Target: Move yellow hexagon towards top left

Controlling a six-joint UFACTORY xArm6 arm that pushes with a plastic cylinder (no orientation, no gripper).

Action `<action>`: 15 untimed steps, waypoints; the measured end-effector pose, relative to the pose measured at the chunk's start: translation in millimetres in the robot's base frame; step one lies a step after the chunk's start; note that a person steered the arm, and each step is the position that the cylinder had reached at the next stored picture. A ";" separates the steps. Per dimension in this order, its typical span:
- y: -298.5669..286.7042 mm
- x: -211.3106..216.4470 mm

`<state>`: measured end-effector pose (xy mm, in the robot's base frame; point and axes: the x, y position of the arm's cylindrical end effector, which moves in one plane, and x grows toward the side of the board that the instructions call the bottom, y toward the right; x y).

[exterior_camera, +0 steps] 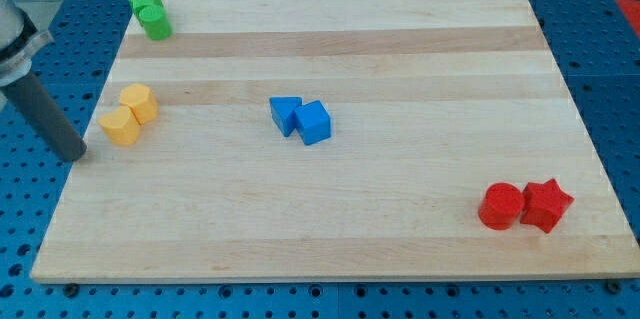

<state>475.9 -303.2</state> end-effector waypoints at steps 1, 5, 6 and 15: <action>18.8 -16.8; 77.1 -99.1; 54.8 -99.1; 159.7 -170.7</action>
<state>305.2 -143.4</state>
